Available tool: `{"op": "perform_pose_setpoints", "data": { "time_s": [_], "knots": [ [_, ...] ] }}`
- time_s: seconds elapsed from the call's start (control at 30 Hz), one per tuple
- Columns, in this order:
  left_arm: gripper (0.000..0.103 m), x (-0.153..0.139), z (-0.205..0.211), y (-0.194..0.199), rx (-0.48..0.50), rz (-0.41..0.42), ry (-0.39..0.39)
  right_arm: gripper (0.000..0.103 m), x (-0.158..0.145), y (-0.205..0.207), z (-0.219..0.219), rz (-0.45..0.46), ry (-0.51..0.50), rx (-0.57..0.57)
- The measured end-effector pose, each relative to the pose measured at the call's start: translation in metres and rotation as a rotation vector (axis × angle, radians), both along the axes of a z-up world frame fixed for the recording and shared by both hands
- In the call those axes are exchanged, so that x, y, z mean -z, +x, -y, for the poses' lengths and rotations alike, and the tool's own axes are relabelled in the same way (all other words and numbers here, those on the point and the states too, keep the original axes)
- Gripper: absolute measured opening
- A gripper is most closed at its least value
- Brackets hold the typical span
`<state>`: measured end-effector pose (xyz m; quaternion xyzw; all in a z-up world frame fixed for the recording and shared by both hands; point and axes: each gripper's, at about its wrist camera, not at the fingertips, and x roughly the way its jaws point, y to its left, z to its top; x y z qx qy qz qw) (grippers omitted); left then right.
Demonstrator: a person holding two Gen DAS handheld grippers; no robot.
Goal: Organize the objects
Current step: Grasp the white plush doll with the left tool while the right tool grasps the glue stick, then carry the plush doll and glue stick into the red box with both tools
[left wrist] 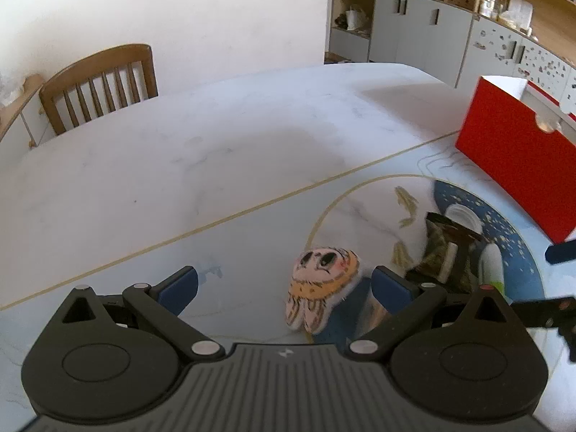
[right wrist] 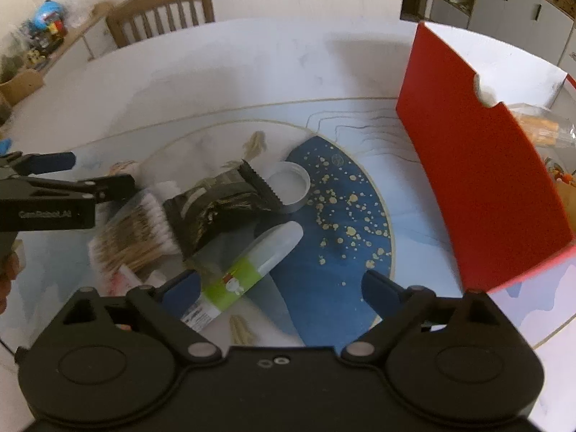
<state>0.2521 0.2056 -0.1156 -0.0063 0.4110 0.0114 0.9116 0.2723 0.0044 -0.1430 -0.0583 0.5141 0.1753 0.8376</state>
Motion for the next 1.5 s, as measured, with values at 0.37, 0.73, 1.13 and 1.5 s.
{"op": "perform_pose_setpoints", "data": {
  "time_s": [0.37, 0.73, 1.13, 1.5],
  "knots": [
    [0.103, 0.013, -0.006, 0.011, -0.014, 0.004, -0.020, 0.083, 0.009, 0.004, -0.020, -0.017, -0.048, -0.013],
    [0.074, 0.012, -0.002, 0.007, 0.034, 0.039, -0.029, 0.050, 0.006, -0.003, -0.028, 0.019, -0.063, -0.051],
    [0.044, 0.007, 0.008, 0.002, 0.080, 0.036, -0.020, 0.026, 0.004, -0.009, 0.007, 0.028, -0.020, -0.004],
    [0.036, 0.000, 0.014, -0.009, 0.046, 0.008, -0.012, 0.023, -0.011, -0.032, 0.055, 0.029, 0.113, 0.004]
  ]
}}
